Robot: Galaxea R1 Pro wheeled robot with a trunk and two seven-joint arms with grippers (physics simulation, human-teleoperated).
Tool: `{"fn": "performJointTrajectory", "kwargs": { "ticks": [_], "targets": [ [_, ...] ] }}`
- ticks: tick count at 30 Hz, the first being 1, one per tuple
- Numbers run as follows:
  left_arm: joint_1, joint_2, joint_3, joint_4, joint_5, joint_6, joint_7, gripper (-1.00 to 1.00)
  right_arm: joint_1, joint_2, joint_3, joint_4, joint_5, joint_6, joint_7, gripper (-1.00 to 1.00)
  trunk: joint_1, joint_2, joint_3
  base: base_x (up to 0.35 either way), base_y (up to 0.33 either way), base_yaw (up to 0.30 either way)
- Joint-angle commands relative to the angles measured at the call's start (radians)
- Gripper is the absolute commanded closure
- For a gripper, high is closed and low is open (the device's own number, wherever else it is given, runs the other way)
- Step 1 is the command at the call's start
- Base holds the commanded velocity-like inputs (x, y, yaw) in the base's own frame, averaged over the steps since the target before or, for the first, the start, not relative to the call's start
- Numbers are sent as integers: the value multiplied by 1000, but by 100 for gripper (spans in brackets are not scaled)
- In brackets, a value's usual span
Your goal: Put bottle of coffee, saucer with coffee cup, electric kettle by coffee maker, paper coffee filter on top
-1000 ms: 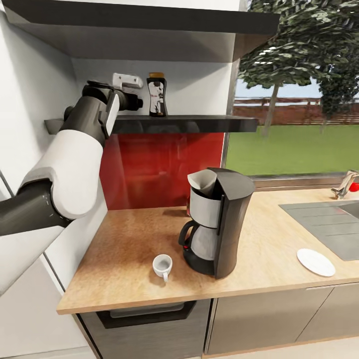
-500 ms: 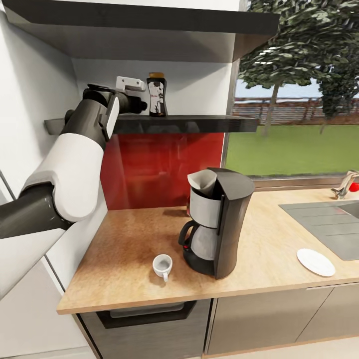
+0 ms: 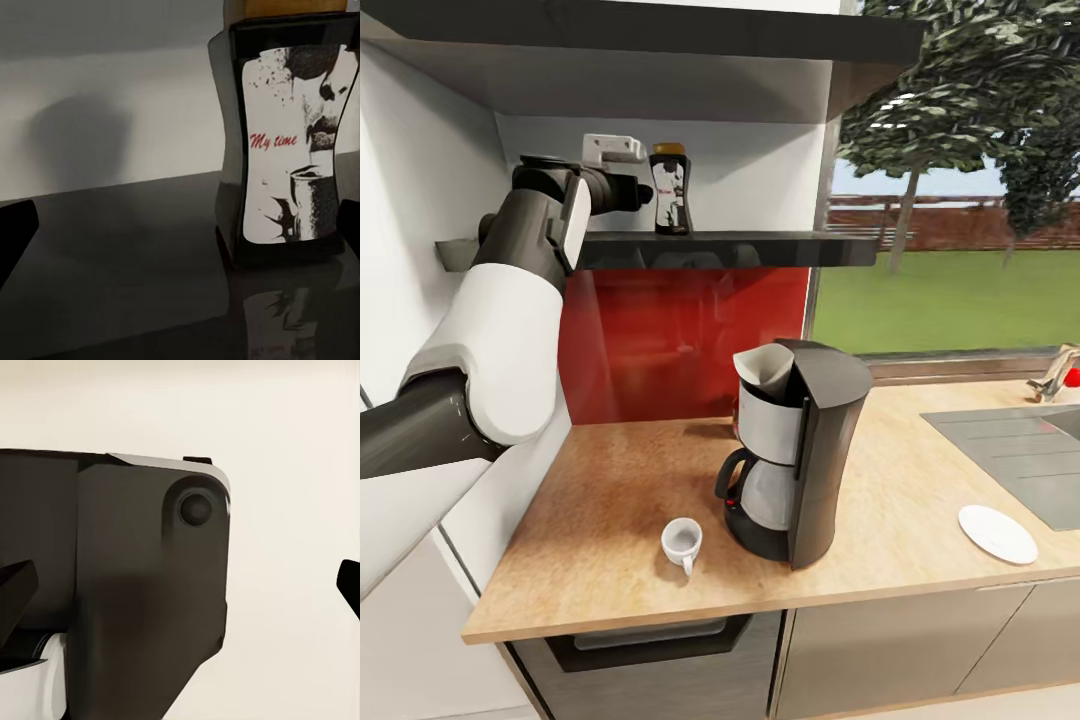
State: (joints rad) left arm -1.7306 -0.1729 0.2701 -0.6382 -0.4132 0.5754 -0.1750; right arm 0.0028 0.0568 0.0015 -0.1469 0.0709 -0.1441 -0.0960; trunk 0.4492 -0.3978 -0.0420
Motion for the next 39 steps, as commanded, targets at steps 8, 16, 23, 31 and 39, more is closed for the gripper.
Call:
{"fn": "performJointTrajectory", "kwargs": {
  "ticks": [8,16,23,31,39],
  "targets": [
    [2,-2,9,-2,-4,3,-4,-100,0,0,-1,-2,7,0,-5,-100,1,-2,-2,35,-11,-15],
    [15,-2,9,-2,-6,2,-2,-100,0,1,-6,-2,5,1,-6,-100,1,-2,-2,24,-1,-271],
    [20,-2,8,-3,-8,1,34,-100,0,1,-6,-2,6,0,-7,-100,1,-2,-2,142,-41,-147],
    [38,-2,8,-62,-9,5,41,-100,0,1,-3,-2,7,0,-7,-100,1,-2,-2,8,-3,-5],
    [39,-2,8,-66,-10,6,41,-100,0,1,0,-2,7,0,-7,-100,1,-2,-2,170,0,0]
  ]
}}
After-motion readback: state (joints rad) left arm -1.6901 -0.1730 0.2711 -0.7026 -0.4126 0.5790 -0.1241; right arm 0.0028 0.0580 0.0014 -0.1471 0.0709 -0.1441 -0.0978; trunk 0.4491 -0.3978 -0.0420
